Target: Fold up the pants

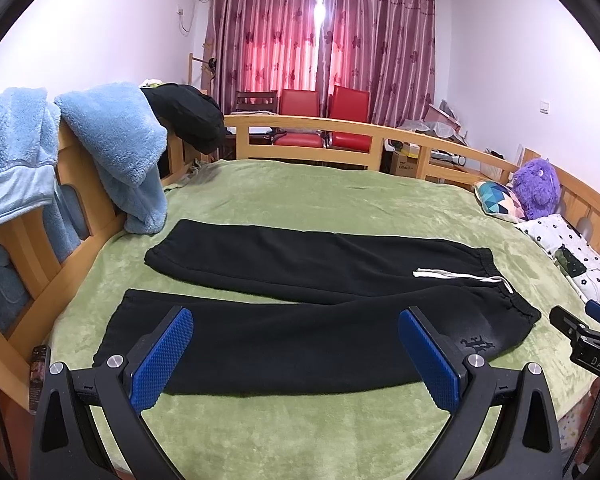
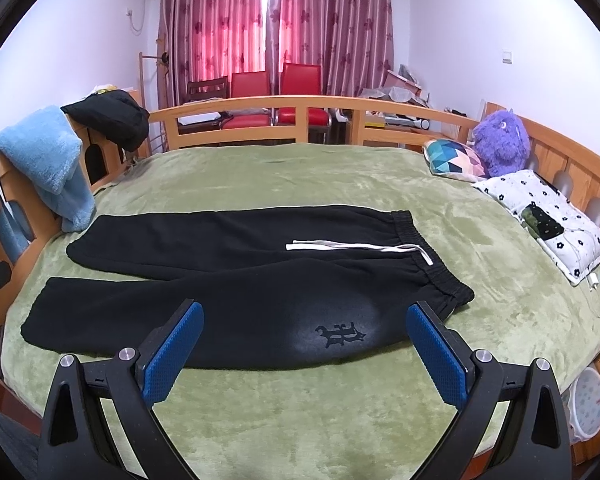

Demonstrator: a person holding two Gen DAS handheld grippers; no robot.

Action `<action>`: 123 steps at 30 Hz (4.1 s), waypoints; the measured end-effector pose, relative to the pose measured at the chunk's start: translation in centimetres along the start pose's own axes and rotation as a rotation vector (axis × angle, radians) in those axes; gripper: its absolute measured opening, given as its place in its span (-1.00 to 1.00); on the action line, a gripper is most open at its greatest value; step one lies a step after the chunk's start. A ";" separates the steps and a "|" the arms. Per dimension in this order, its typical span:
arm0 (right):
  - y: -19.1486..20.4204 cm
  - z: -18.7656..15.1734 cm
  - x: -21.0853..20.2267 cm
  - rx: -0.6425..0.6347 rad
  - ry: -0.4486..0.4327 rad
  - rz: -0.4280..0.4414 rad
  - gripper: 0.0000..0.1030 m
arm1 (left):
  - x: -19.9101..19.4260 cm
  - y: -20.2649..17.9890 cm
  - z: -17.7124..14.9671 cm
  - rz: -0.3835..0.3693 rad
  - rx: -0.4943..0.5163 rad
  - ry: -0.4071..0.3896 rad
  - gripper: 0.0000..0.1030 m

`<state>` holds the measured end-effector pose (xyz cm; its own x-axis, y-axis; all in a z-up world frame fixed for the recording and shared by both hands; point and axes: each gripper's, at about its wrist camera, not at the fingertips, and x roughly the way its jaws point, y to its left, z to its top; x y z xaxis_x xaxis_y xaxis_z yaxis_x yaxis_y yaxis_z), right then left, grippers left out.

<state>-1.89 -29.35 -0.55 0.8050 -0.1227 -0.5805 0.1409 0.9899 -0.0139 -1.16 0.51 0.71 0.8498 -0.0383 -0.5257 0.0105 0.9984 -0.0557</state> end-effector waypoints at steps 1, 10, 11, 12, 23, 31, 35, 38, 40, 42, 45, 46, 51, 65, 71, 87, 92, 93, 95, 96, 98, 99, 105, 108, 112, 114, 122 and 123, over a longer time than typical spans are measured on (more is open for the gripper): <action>0.0 0.0 0.1 -0.003 0.005 0.001 0.95 | 0.1 0.1 0.1 0.004 -0.003 0.000 1.00; -0.1 -1.1 4.0 -0.018 0.094 0.033 0.89 | 3.9 3.1 -2.1 0.025 -0.041 0.029 1.00; -0.2 -1.7 4.9 -0.023 0.110 0.036 0.83 | 4.5 3.7 -2.7 0.017 -0.047 0.038 1.00; -0.4 -2.4 5.9 -0.028 0.125 0.030 0.80 | 5.4 4.6 -3.7 0.018 -0.060 0.061 1.00; -4.8 -8.2 14.4 0.103 0.220 -0.032 0.54 | 13.7 13.6 -10.6 0.111 -0.234 0.264 0.91; -10.0 -12.1 19.5 0.313 0.331 -0.057 0.54 | 18.4 18.3 -13.9 0.018 -0.463 0.323 0.87; -11.0 -12.9 21.0 0.378 0.333 -0.016 0.55 | 19.7 17.8 -14.1 0.033 -0.447 0.302 0.87; -11.3 -12.6 21.7 0.389 0.310 -0.007 0.55 | 20.5 17.6 -13.7 0.014 -0.469 0.279 0.84; -11.3 -12.2 22.3 0.381 0.312 0.003 0.55 | 21.1 17.6 -13.2 0.009 -0.493 0.267 0.68; -11.4 -12.0 22.9 0.393 0.312 0.014 0.55 | 21.8 17.6 -12.9 0.010 -0.514 0.272 0.44; -11.5 -11.5 23.8 0.400 0.308 0.026 0.55 | 22.2 18.1 -12.7 0.002 -0.552 0.268 0.09; -11.6 -11.2 24.1 0.402 0.308 0.033 0.55 | 22.3 18.4 -12.6 -0.005 -0.568 0.272 0.04; -11.9 -11.0 23.7 0.405 0.288 0.118 0.54 | 21.4 19.8 -13.1 -0.033 -0.587 0.284 -0.47; -12.9 -10.0 27.0 0.485 0.295 0.127 0.55 | 22.2 19.9 -13.8 -0.056 -0.667 0.309 -0.19; -11.9 -8.9 28.2 0.398 0.266 0.006 -0.39 | 23.2 18.6 -12.9 0.017 -0.602 0.296 -0.61; -12.0 -9.2 18.8 0.412 0.139 -0.021 -0.82 | 15.3 21.1 -11.9 -0.078 -0.538 0.235 -0.88; -11.5 -10.2 15.5 0.390 0.147 -0.028 -0.83 | 13.5 22.3 -13.7 -0.080 -0.565 0.256 -0.88; -11.4 -10.6 14.9 0.394 0.151 -0.026 -0.83 | 13.2 22.6 -14.0 -0.080 -0.567 0.258 -0.88; -11.2 -11.4 13.5 0.399 0.153 -0.023 -0.83 | 12.4 23.1 -14.5 -0.080 -0.568 0.260 -0.88; -11.1 -11.7 13.0 0.398 0.152 -0.025 -0.83 | 12.1 23.2 -14.7 -0.078 -0.564 0.262 -0.88; -10.8 -12.2 12.3 0.391 0.155 -0.032 -0.84 | 11.5 23.5 -15.0 -0.079 -0.561 0.259 -0.88; -10.6 -12.4 11.9 0.386 0.156 -0.033 -0.83 | 11.5 23.7 -15.1 -0.081 -0.567 0.261 -0.88; -10.6 -13.5 13.2 0.376 0.229 -0.024 -0.77 | 12.8 23.2 -15.4 -0.075 -0.527 0.302 -0.83; -10.7 -13.8 13.7 0.356 0.268 -0.015 -0.69 | 12.8 23.6 -16.0 -0.054 -0.541 0.326 -0.70; -11.3 -14.6 13.4 0.343 0.270 -0.069 -0.12 | 12.6 24.9 -17.5 -0.030 -0.600 0.336 -0.42; -12.2 -15.2 13.7 0.376 0.283 -0.060 -0.12 | 12.6 25.3 -17.9 -0.043 -0.616 0.326 -0.42; -12.5 -15.3 16.6 0.480 0.289 0.075 -0.74 | 11.9 25.3 -16.1 -0.061 -0.628 0.261 -0.82; -12.2 -15.0 16.4 0.462 0.274 0.066 -0.75 | 11.5 25.4 -15.5 -0.061 -0.628 0.248 -0.83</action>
<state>1.00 -42.35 -22.08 0.6498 0.0226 -0.7598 0.3834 0.8533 0.3533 0.67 24.76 -19.92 0.7106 -0.1770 -0.6810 -0.3170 0.7835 -0.5345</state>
